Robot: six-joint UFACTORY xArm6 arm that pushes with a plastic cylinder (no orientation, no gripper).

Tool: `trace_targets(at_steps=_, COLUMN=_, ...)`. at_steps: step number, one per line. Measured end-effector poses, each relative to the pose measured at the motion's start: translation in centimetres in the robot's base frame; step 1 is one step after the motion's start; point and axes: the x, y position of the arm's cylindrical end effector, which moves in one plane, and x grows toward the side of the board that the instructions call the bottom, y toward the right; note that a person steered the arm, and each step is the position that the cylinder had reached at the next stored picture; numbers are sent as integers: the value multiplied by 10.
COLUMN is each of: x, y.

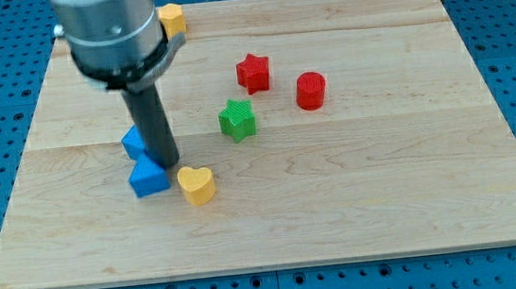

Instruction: Move the yellow heart to the right side of the blue triangle

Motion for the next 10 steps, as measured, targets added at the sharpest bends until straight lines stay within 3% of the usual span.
trace_targets(at_steps=1, x=12, y=15)
trace_targets(at_steps=2, x=18, y=-68)
trace_targets(at_steps=3, x=26, y=-48)
trace_targets(at_steps=4, x=9, y=41)
trace_targets(at_steps=5, x=3, y=52)
trace_targets(at_steps=6, x=-26, y=101)
trace_targets(at_steps=7, x=-7, y=140)
trace_targets(at_steps=8, x=30, y=116)
trace_targets(at_steps=9, x=24, y=12)
trace_targets(at_steps=10, x=24, y=-27)
